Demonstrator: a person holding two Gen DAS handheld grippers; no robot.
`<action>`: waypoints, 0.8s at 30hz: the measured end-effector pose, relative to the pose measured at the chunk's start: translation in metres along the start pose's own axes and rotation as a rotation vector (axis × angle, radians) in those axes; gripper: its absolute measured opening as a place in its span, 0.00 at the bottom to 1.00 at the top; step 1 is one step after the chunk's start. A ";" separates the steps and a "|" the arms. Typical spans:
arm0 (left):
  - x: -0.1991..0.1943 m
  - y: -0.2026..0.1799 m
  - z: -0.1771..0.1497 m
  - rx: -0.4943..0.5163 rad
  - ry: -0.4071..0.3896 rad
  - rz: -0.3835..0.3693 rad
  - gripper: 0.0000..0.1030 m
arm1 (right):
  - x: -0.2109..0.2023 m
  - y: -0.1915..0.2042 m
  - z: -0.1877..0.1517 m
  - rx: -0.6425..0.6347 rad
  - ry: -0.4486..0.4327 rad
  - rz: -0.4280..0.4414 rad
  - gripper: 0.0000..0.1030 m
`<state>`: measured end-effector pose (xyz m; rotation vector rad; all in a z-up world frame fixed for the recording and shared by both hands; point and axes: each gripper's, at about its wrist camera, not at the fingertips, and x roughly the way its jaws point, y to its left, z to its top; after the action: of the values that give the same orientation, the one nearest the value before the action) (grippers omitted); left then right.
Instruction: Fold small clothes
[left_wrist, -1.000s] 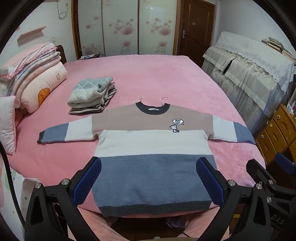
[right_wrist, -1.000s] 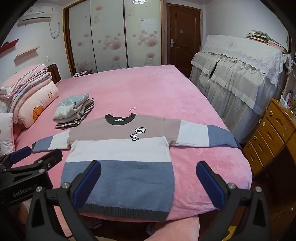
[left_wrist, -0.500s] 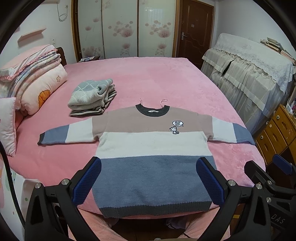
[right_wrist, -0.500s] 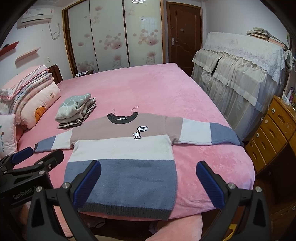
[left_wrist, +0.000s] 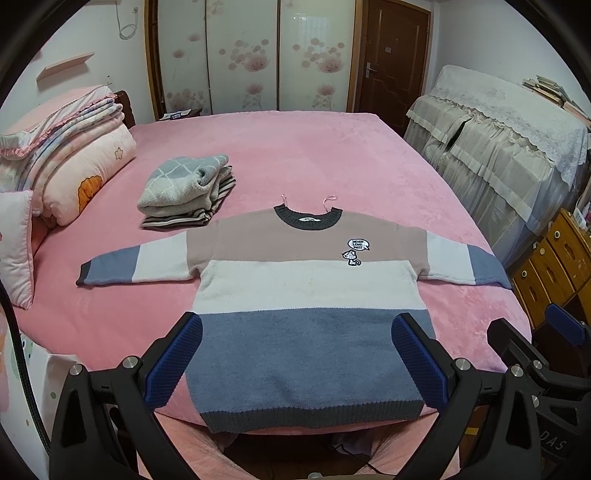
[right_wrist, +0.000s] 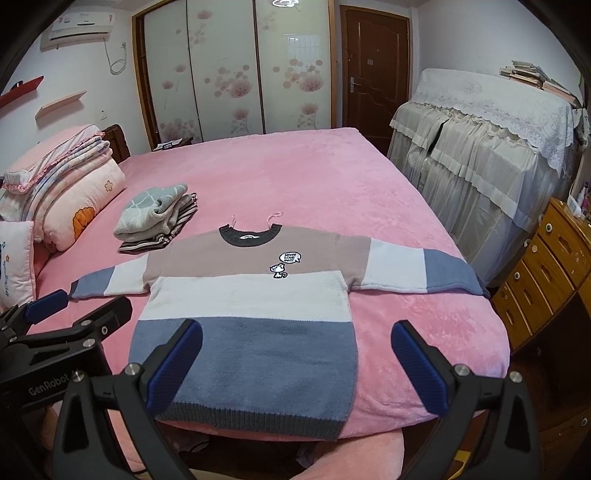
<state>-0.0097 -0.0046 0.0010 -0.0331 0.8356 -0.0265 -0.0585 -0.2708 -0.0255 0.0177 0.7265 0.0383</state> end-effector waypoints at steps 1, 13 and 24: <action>0.001 0.001 0.001 -0.001 0.003 -0.002 0.99 | 0.001 0.000 0.000 -0.002 0.001 0.000 0.98; 0.009 0.004 0.005 -0.013 0.019 0.004 0.99 | 0.008 0.000 0.007 0.007 0.014 0.003 0.97; 0.012 0.005 0.004 -0.009 0.023 0.007 0.99 | 0.018 -0.005 0.005 0.024 0.035 0.004 0.97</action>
<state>0.0013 0.0004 -0.0049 -0.0385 0.8587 -0.0163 -0.0414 -0.2748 -0.0335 0.0419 0.7615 0.0336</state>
